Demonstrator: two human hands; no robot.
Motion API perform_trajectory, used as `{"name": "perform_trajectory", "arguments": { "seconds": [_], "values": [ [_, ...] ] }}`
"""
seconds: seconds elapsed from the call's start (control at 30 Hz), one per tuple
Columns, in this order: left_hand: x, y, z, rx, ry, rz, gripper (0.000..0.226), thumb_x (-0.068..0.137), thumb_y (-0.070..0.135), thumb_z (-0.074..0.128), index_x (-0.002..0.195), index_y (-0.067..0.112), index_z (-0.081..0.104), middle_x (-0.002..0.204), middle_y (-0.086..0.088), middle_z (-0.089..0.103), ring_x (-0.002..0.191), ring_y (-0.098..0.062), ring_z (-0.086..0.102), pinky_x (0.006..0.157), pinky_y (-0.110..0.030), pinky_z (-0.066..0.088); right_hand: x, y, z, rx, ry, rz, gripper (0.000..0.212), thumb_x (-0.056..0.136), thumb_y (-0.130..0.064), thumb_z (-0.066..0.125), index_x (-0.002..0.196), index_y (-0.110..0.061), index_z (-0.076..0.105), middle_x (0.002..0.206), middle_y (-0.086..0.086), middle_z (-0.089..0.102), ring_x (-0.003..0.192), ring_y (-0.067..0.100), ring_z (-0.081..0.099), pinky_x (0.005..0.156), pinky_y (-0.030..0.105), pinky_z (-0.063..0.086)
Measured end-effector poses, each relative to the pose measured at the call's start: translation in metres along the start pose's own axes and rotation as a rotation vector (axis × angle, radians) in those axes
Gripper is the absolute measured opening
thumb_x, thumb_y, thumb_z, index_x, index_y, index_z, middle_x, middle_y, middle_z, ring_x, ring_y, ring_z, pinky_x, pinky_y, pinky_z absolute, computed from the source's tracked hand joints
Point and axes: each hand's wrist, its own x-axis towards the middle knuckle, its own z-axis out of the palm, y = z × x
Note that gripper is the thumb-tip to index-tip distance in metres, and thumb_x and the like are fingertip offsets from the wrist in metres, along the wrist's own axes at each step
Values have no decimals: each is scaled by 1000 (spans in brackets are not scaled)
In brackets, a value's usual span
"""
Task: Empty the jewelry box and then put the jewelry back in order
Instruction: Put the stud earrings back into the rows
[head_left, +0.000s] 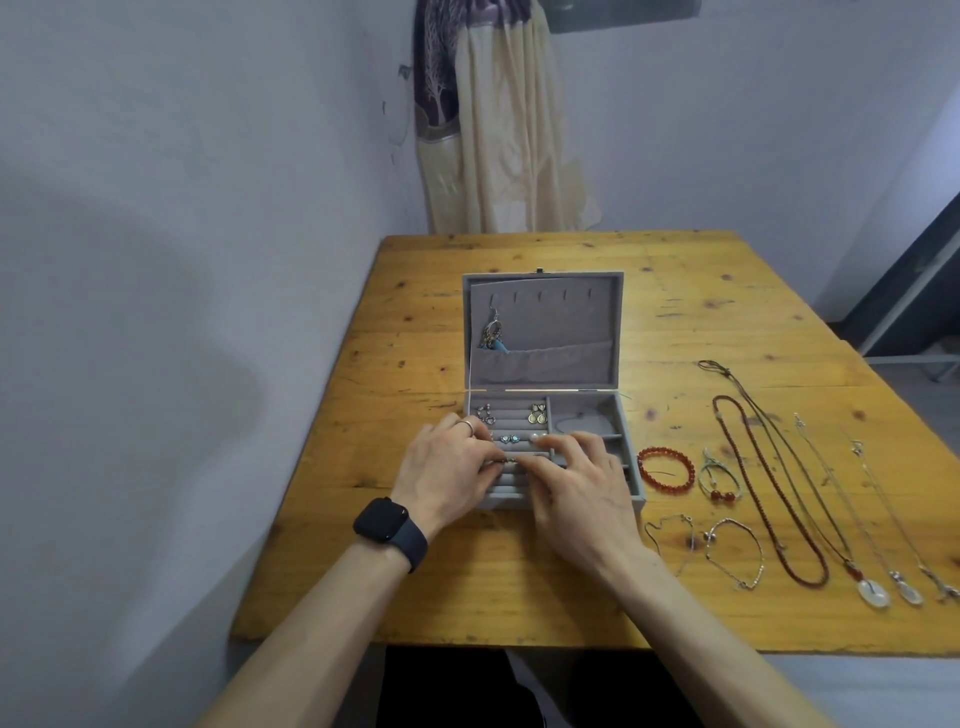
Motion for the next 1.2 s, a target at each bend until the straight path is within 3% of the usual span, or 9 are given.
{"name": "perform_trajectory", "arguments": {
  "seconds": [0.1, 0.27, 0.5, 0.77, 1.0, 1.2],
  "values": [
    [0, 0, -2, -12, 11, -11, 23, 96, 41, 58, 112, 33, 72, 114, 11, 63, 107, -11, 52, 82, -28, 40, -4, 4, -5, 32, 44, 16, 26, 88, -30, 66, 114, -29, 73, 122, -1, 66, 117, 26, 49, 82, 41, 50],
    [-11, 0, -9, -51, 69, -63, 20, 92, 37, 64, 109, 34, 72, 111, 12, 65, 105, -12, 57, 80, -29, 44, -28, 17, -29, 113, 112, 63, 30, 87, -26, 70, 116, -30, 72, 118, -5, 64, 113, 19, 47, 87, 38, 49],
    [-59, 43, 2, -312, 242, -137, 35, 87, 32, 69, 121, 37, 65, 97, 19, 67, 94, -6, 57, 78, -27, 46, -92, 48, -53, 141, 126, 156, 37, 84, -22, 77, 119, -27, 72, 115, -8, 64, 114, 15, 44, 90, 36, 48],
    [-103, 102, 47, -409, 125, -150, 20, 86, 51, 60, 100, 41, 70, 96, 23, 62, 98, 1, 48, 82, -25, 40, -146, 57, -48, 211, 47, 249, 28, 83, -27, 78, 111, -30, 75, 101, -10, 64, 101, 5, 39, 81, 21, 38],
    [-100, 124, 50, -372, 120, -155, 22, 84, 55, 65, 94, 39, 75, 95, 20, 63, 99, -6, 50, 84, -31, 42, -152, 51, -39, 220, 80, 278, 20, 82, -38, 79, 101, -34, 76, 93, -12, 65, 93, 14, 48, 75, 41, 50],
    [-102, 127, 51, -343, 145, -166, 18, 85, 53, 66, 91, 39, 76, 92, 18, 62, 96, -9, 49, 79, -31, 40, -148, 45, -37, 188, 57, 276, 13, 86, -43, 73, 98, -39, 76, 91, -13, 62, 92, 13, 46, 71, 37, 42]
  ]
}}
